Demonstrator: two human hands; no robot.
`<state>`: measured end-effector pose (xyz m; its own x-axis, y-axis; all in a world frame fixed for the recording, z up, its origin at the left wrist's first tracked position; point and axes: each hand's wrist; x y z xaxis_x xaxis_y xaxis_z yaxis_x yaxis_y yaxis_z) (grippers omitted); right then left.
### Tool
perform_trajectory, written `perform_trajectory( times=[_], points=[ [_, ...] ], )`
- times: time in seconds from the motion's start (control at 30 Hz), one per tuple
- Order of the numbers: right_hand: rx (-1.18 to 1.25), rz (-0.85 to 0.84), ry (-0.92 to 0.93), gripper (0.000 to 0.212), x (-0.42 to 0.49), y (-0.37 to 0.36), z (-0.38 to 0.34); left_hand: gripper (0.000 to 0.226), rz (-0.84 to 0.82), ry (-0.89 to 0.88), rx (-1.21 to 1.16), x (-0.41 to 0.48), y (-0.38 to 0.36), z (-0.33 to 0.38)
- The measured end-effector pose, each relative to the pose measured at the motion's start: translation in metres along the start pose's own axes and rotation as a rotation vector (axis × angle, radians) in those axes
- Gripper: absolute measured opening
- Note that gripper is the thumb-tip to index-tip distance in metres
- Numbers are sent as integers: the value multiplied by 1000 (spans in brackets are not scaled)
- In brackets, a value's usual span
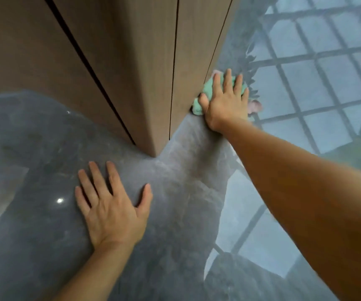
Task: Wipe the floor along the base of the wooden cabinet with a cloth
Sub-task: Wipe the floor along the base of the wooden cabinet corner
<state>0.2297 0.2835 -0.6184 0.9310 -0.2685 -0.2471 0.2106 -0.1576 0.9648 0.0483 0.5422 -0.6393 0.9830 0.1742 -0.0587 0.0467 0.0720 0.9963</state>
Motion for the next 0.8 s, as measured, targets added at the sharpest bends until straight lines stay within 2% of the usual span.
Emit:
perform_trajectory(
  times=[0.1, 0.17, 0.27, 0.33, 0.4, 0.47, 0.53, 0.6, 0.73, 0.8],
  points=[
    [29, -7, -2, 77, -7, 1, -2, 94, 1, 0, 3, 3, 1, 2],
    [59, 1, 53, 82, -72, -16, -28, 94, -32, 12, 1, 1, 8, 5],
    [71, 20, 237, 90, -164, -45, -57, 93, -44, 12, -1, 1, 13, 7],
    [16, -35, 263, 94, -148, -39, -46, 91, -33, 7, 4, 1, 12, 6],
    [-64, -17, 160, 95, -87, -24, -27, 91, -17, 8, 5, 0, 10, 6],
    [-45, -97, 16, 94, -22, 3, -4, 90, 0, 10, 7, -1, 6, 6],
    [-61, -153, -27, 94, 3, 16, 9, 90, 8, -4, 2, 1, 4, 5],
    [-51, -138, 39, 93, -28, 7, -5, 91, -8, 7, -11, 1, 6, 5],
    [36, -50, 301, 97, -162, -42, -50, 92, -43, 4, -31, 2, 11, 8],
    [-40, -102, 369, 100, -155, -36, -43, 92, -53, 6, -32, 2, 10, 8]
  ],
)
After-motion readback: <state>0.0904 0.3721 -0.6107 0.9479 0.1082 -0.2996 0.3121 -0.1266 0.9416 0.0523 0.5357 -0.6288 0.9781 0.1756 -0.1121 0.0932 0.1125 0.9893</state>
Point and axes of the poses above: each hand's wrist, its own x-axis towards the middle knuckle, its own y-axis out of the back of the hand, z = x × y, and after that the axes turned 4 degrees about -z, right-handed
